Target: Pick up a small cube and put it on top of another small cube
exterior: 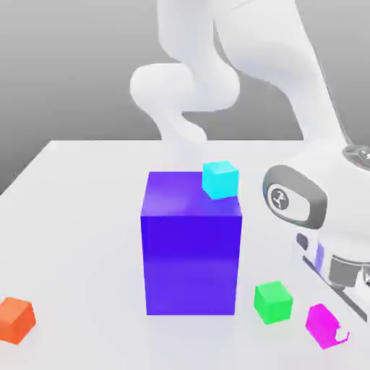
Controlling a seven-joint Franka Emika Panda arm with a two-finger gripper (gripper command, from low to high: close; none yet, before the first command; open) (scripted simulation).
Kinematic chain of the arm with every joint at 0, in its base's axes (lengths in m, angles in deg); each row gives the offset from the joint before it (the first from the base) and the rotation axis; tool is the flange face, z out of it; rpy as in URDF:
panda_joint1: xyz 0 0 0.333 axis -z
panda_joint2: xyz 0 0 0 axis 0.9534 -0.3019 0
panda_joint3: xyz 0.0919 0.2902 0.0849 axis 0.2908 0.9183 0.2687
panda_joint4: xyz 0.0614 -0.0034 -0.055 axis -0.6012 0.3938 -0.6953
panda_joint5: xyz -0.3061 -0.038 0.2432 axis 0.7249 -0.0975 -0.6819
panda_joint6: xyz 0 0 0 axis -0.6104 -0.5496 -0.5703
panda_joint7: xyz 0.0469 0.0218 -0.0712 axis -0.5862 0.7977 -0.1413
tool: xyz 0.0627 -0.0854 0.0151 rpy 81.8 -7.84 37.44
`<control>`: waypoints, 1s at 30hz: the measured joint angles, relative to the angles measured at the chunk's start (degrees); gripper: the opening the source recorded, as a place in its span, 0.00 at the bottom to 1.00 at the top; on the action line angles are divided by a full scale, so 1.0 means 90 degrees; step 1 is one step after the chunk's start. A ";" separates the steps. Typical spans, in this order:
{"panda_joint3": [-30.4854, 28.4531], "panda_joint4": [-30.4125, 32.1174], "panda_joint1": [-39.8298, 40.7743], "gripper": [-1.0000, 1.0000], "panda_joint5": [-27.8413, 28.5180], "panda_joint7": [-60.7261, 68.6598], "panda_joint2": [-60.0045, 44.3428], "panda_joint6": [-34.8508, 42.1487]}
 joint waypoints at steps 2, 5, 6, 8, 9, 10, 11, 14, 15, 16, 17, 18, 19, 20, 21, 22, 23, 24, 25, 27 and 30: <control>0.0172 0.0325 0.0135 0.00 -0.0606 -0.0041 0.0479 0.0028; 0.0328 0.0828 0.0254 0.00 -0.1399 -0.0227 0.1158 0.0054; 0.0348 0.0997 0.0269 0.00 -0.1608 -0.0332 0.1366 0.0061; 0.0347 0.1339 0.0275 0.00 -0.1926 -0.0617 0.1750 0.0063; 0.0331 0.1512 0.0272 0.00 -0.2032 -0.0798 0.1923 0.0057; 0.0322 0.1512 0.0269 0.00 -0.2030 -0.0800 0.1923 0.0051; 0.0312 0.1512 0.0262 0.00 -0.2028 -0.0801 0.1923 0.0045; 0.0284 0.1513 0.0236 0.00 -0.2022 -0.0805 0.1923 0.0027; 0.0275 0.1513 0.0226 0.00 -0.2021 -0.0806 0.1923 0.0020; 0.0782 0.1808 0.0728 0.00 -0.2407 -0.0969 0.2162 -0.0045; 0.0788 0.1955 0.0721 0.00 -0.2604 -0.1049 0.2261 -0.0095; 0.0790 0.2026 0.0708 0.00 -0.2743 -0.1061 0.2297 -0.0133; 0.0794 0.2060 0.0697 0.00 -0.2850 -0.1039 0.2300 -0.0165; 0.0798 0.2074 0.0687 0.00 -0.2937 -0.1005 0.2285 -0.0194; 0.0804 0.2079 0.0679 0.00 -0.3011 -0.0966 0.2260 -0.0222; 0.0810 0.2080 0.0674 0.00 -0.3073 -0.0928 0.2229 -0.0250; 0.0819 0.2079 0.0672 0.00 -0.3126 -0.0893 0.2193 -0.0278; 0.0830 0.2076 0.0674 0.00 -0.3170 -0.0863 0.2153 -0.0306; 0.0848 0.2074 0.0683 0.00 -0.3205 -0.0839 0.2111 -0.0335; 0.0853 0.2069 0.0672 0.00 -0.3248 -0.0808 0.2020 -0.0396; 0.0812 0.2064 0.0632 0.00 -0.3244 -0.0810 0.1871 -0.0493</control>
